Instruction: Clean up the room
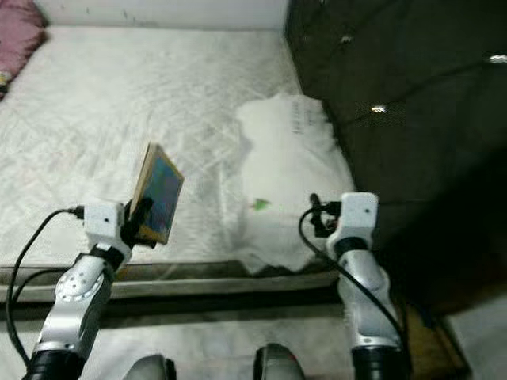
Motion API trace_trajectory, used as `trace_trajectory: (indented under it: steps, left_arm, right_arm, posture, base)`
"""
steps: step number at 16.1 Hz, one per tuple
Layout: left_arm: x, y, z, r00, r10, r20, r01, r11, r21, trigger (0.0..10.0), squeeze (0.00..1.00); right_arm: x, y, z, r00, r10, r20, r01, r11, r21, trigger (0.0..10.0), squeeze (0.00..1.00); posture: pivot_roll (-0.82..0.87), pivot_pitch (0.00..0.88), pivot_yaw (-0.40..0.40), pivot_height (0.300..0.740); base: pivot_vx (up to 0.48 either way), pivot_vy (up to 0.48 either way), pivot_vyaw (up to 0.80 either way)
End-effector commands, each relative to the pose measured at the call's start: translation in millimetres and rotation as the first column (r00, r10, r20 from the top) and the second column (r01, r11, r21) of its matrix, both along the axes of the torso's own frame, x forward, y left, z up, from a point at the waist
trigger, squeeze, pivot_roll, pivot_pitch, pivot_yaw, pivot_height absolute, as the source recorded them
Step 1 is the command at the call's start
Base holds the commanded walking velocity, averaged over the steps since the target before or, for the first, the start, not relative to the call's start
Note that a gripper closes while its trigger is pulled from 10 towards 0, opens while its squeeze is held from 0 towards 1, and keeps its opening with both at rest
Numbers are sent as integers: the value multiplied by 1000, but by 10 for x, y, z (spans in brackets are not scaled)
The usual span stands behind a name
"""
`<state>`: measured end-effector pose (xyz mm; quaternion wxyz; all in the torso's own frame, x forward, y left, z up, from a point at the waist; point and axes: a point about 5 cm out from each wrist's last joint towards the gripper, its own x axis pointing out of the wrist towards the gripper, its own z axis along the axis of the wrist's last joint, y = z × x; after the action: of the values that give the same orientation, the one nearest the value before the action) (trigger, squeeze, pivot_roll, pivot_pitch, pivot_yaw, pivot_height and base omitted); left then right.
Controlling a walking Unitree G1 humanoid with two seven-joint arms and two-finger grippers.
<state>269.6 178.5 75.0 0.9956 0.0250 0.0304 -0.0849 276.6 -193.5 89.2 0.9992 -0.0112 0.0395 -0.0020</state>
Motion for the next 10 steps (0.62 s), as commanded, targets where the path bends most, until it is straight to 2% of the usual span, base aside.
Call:
trace_trajectory:
  steps: [1,8,10]
  left_arm:
    - [2,90,87,999,27,32,-26,1000,-6,10000,0]
    - [33,34,136,998,-14,57,15,1000,-25,10000,0]
    - [41,25,147,998,-20,60,22,999,-30,10000,0]
  right_arm:
    - [-2,63,15,1000,25,4,-25,1000,14,10000,0]
    - [13,111,31,998,62,13,-62,998,-6,10000,0]
    - [19,124,38,997,75,17,-75,997,-6,10000,0]
  posture:
    - [-37,95,-51,740]
    - [-40,92,-51,740]
    - [-41,92,-50,740]
  base:
    - [0,0,0]
    - [0,0,0]
    - [277,0,0]
